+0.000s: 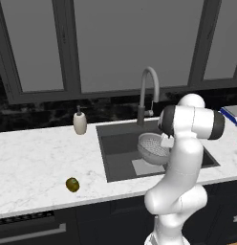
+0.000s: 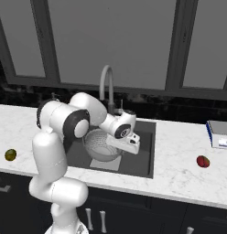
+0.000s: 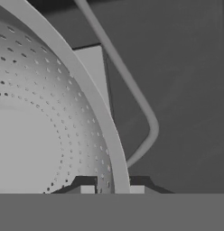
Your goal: Put the colander in the sink, put the mango, kiwi in the colander, and turn on the sink faucet and pour water over the colander.
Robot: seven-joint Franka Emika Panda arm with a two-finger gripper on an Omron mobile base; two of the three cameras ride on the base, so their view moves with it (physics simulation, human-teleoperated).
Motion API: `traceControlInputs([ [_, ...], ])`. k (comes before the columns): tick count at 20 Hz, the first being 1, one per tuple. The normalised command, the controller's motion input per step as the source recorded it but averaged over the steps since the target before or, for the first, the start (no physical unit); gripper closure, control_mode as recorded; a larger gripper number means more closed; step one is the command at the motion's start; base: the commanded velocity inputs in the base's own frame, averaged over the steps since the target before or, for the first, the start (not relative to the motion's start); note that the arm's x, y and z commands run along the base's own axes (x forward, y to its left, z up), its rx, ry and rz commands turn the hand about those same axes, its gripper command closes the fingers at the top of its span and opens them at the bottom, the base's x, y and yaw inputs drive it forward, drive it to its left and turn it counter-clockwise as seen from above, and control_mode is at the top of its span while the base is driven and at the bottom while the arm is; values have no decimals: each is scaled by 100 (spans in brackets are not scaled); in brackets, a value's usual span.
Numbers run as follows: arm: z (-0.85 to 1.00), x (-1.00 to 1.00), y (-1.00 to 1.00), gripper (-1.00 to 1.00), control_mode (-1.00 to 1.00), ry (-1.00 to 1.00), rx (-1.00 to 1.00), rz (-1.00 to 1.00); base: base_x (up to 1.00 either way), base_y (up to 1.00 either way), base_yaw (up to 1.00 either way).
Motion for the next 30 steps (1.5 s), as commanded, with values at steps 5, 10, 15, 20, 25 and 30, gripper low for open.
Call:
traceControlInputs([
  [5, -32, 32, 0, 100, -100, 13, 0, -4, 0, 0, 0],
  [10, -35, 15, 0, 100, -100, 3, 0, 0, 0, 0, 0],
  [15, -30, 15, 0, 100, -100, 0, 0, 0, 0, 0, 0],
  [20, -29, 23, 0, 100, -100, 0, 0, 0, 0, 0, 0],
  [25, -33, 25, 0, 100, -100, 0, 0, -1, 0, 0, 0],
  [30, -28, 26, -1, 100, -100, 1, 0, -2, 0, 0, 0],
])
